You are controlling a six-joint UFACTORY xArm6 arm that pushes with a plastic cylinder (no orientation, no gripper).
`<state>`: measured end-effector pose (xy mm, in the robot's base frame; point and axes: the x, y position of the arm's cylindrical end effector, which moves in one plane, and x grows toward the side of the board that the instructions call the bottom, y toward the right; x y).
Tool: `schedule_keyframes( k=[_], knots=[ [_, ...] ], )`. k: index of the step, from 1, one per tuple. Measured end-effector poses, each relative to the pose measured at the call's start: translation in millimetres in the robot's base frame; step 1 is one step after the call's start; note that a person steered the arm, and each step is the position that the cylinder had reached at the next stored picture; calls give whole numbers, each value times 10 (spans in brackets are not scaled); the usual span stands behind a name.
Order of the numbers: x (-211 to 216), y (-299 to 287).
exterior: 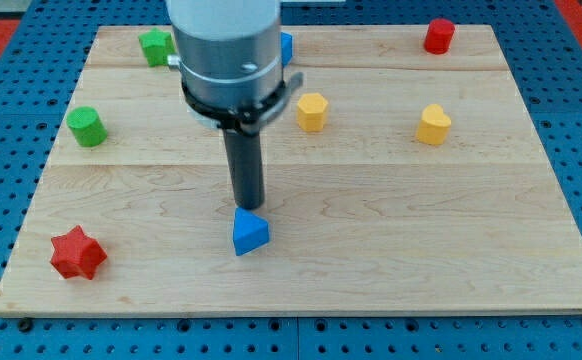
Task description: Push the triangle slightly to right
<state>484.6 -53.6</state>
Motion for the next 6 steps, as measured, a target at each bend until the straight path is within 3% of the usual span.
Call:
schedule_keyframes(
  k=[1,2,3,5,6],
  knots=[
    [153,-357],
    [588,-122],
    [412,-2],
    [-873,275],
    [-1082,300]
  ],
)
